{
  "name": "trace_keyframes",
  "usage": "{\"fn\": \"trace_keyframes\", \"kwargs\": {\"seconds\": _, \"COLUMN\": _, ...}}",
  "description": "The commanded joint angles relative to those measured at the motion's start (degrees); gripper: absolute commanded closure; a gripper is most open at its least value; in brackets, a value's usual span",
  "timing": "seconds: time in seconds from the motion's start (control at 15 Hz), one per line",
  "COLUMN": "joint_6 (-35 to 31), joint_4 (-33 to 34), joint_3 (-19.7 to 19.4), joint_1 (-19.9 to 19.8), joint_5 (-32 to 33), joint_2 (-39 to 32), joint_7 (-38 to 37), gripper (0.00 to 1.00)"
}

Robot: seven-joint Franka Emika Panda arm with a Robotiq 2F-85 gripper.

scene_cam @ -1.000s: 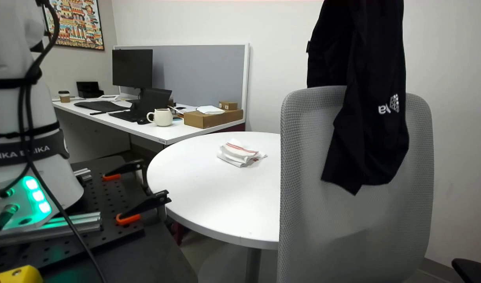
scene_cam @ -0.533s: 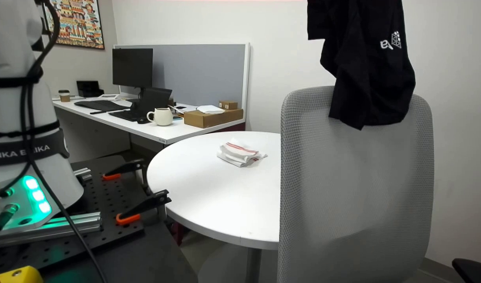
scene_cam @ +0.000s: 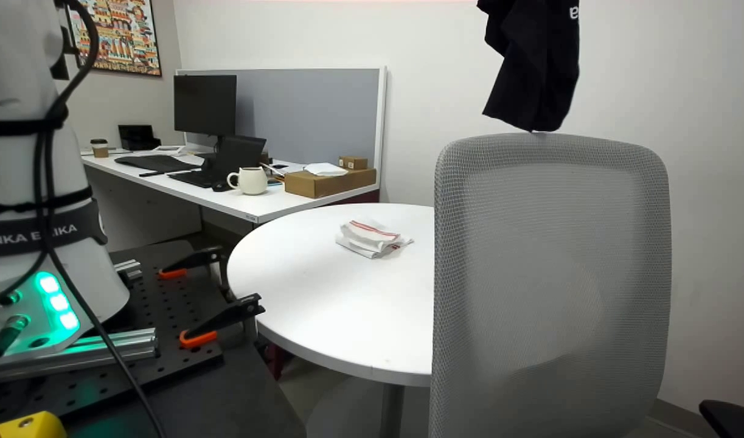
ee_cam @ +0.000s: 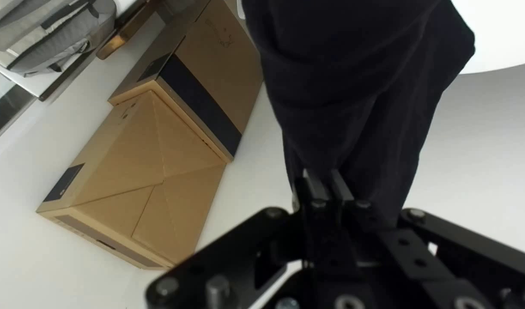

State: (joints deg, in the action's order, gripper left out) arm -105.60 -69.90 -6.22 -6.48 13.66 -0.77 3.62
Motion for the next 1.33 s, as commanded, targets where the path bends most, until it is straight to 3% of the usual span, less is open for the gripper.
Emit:
{"fn": "trace_keyframes", "kwargs": {"seconds": 0.0, "joint_6": 2.3, "joint_4": 7.8, "joint_3": 0.3, "joint_1": 0.3, "joint_5": 0.1, "joint_2": -4.2, "joint_7": 0.2, "gripper": 0.99}}
{"fn": "trace_keyframes", "kwargs": {"seconds": 0.13, "joint_6": 1.8, "joint_4": 7.8, "joint_3": 0.3, "joint_1": 0.3, "joint_5": 0.1, "joint_2": -5.5, "joint_7": 0.4, "gripper": 0.99}}
{"fn": "trace_keyframes", "kwargs": {"seconds": 0.33, "joint_6": -1.0, "joint_4": 2.7, "joint_3": 0.7, "joint_1": 0.6, "joint_5": 1.0, "joint_2": -5.6, "joint_7": 0.8, "gripper": 0.99}}
{"fn": "trace_keyframes", "kwargs": {"seconds": 0.87, "joint_6": -14.2, "joint_4": -22.9, "joint_3": 2.1, "joint_1": 1.5, "joint_5": 3.7, "joint_2": -0.6, "joint_7": 4.0, "gripper": 0.99}}
{"fn": "trace_keyframes", "kwargs": {"seconds": 1.27, "joint_6": -22.8, "joint_4": -36.4, "joint_3": 0.6, "joint_1": 0.6, "joint_5": 9.0, "joint_2": 0.0, "joint_7": 3.7, "gripper": 0.99}}
